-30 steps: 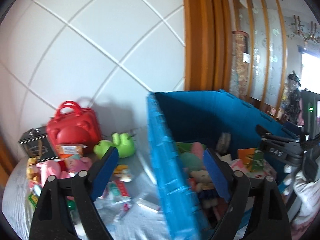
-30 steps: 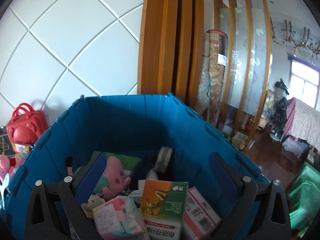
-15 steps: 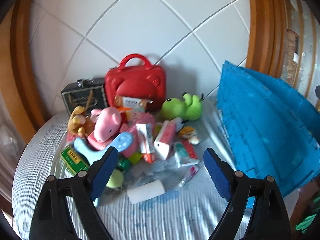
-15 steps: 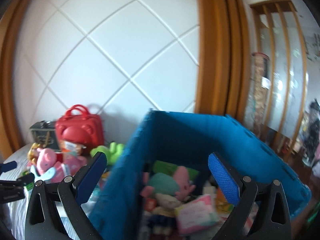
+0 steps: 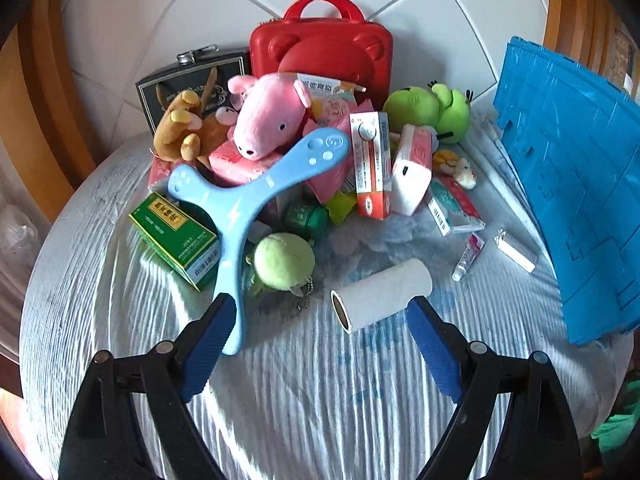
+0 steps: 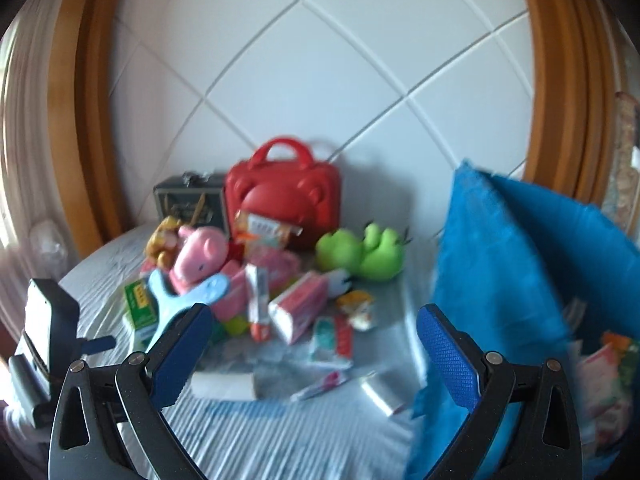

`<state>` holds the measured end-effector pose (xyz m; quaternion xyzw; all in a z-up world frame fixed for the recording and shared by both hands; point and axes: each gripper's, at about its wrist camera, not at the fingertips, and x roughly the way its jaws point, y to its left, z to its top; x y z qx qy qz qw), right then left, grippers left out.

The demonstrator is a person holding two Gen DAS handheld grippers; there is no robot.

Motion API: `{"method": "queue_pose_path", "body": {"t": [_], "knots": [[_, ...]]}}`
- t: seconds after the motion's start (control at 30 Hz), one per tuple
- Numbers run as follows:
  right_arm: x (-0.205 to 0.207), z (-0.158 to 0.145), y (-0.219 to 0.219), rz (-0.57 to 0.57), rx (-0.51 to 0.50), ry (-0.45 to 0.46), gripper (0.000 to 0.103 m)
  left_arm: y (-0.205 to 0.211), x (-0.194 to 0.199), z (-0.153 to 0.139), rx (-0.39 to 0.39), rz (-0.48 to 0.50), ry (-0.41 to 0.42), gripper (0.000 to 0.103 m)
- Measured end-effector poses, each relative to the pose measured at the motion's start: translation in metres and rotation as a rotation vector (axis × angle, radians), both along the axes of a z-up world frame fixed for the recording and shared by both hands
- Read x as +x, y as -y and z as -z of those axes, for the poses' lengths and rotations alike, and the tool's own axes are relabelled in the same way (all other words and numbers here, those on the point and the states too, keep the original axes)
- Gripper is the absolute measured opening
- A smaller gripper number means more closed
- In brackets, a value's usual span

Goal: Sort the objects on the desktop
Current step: 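Grasp the lint roller with the left tool while the right tool grasps the ointment tube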

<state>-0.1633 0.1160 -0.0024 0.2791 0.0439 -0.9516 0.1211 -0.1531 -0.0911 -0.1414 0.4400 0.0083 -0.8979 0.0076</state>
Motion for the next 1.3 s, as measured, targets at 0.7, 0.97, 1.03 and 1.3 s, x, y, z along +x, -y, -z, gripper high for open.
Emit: {"method": "queue_pose_path", "body": {"t": [0.7, 0.97, 1.03, 1.3], "knots": [[-0.108, 0.177, -0.032, 0.184, -0.024, 0.527, 0.103, -0.054, -0.089, 0.109, -0.106, 0.262, 0.238, 0.079], [-0.131, 0.199, -0.023, 0.193, -0.025, 0.614, 0.083, -0.027, -0.116, 0.117, 0.009, 0.132, 0.273, 0.06], [-0.136, 0.205, -0.019, 0.191, -0.021, 0.631, 0.08, -0.031, -0.118, 0.116, 0.022, 0.154, 0.28, 0.06], [-0.147, 0.214, -0.003, 0.181, 0.07, 0.63, 0.042, -0.048, -0.127, 0.114, 0.04, 0.189, 0.278, 0.058]]}}
